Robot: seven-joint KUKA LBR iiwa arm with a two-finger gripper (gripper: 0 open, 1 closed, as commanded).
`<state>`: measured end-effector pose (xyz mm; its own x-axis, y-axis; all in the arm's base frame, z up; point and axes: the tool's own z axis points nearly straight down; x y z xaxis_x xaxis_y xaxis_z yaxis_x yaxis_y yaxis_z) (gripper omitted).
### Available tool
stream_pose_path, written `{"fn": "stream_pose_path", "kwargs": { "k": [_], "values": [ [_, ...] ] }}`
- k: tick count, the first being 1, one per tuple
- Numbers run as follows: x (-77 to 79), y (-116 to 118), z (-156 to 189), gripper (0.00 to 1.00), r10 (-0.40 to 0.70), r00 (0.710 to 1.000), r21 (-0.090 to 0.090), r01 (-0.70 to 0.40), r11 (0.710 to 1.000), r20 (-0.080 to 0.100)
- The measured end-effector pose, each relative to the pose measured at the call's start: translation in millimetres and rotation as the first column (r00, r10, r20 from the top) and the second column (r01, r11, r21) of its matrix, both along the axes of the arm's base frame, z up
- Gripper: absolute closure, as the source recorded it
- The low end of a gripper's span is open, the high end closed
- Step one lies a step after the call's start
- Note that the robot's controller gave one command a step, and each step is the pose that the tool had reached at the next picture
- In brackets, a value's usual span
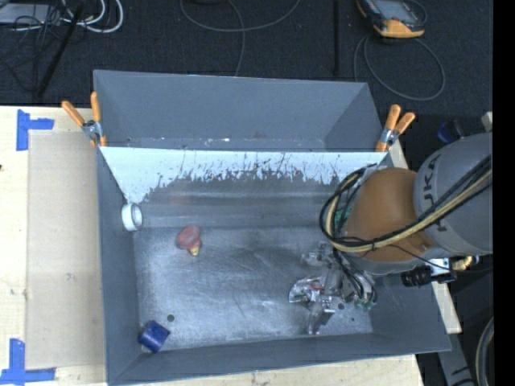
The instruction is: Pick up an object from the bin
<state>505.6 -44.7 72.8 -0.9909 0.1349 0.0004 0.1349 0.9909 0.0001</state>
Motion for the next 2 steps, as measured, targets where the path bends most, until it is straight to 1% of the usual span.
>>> {"fn": "stream_pose_path", "kwargs": {
  "k": [1, 2],
  "values": [
    [3.5, 0, 3, 1.00, 0.001, 1.000, -0.001, -0.001, 1.000, 0.012],
    [3.6, 10, 146, 1.00, 0.069, 0.998, -0.001, -0.069, 0.998, 0.008]
  ]
}}
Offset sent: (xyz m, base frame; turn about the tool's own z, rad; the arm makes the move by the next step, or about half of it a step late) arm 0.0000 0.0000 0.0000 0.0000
